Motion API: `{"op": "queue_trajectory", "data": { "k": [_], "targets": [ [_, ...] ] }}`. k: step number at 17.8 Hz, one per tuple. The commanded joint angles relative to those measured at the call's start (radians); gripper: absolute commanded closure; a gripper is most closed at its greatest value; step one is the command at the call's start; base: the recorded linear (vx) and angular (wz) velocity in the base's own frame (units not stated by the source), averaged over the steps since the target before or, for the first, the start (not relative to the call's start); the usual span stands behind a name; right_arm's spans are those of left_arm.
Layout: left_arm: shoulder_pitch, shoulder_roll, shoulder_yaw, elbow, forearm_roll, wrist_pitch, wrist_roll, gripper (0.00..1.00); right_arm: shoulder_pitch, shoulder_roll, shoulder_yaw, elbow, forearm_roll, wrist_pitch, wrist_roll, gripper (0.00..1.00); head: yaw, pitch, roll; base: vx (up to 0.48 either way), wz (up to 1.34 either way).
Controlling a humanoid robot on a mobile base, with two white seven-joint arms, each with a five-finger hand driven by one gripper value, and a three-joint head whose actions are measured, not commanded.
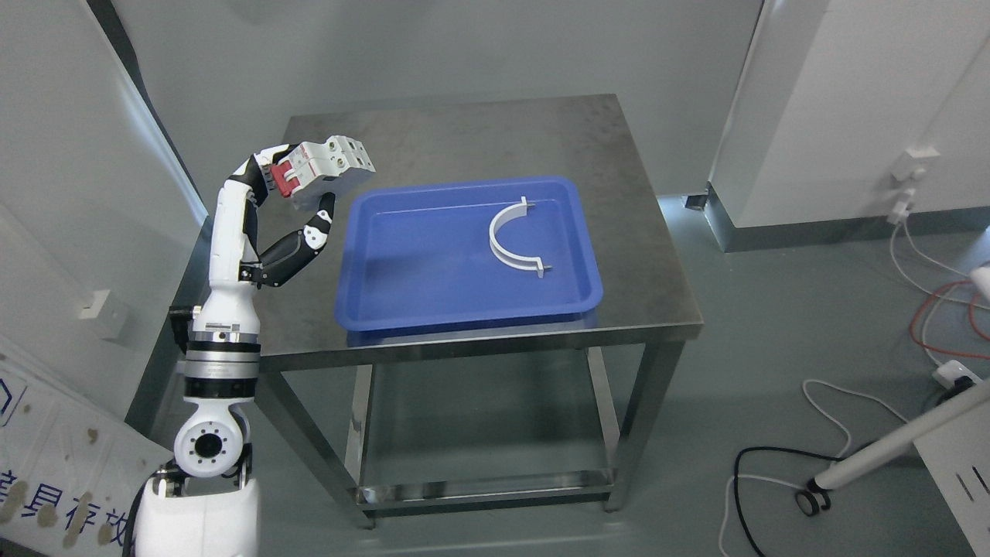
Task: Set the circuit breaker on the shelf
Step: 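Hold the breaker raised in the left hand while turning to the bin shelf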
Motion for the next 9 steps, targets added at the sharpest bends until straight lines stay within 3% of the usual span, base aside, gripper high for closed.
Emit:
{"op": "queue_trajectory", "data": {
  "k": [1, 9],
  "targets": [
    [0.025, 0.013, 0.030, -0.022, 0.034, 0.000, 0.012, 0.79, 0.000, -0.017, 0.020, 0.000, 0.000, -0.099, 0.000, 0.00, 0.0000, 0.000, 0.000, -0.287, -0.22],
    [0.055, 0.013, 0.045, -0.022, 0.037, 0.000, 0.012, 0.79, 0.000, -0.017, 0.020, 0.000, 0.000, -0.099, 0.000, 0.00, 0.0000, 0.000, 0.000, -0.333, -0.14]
  ]
}}
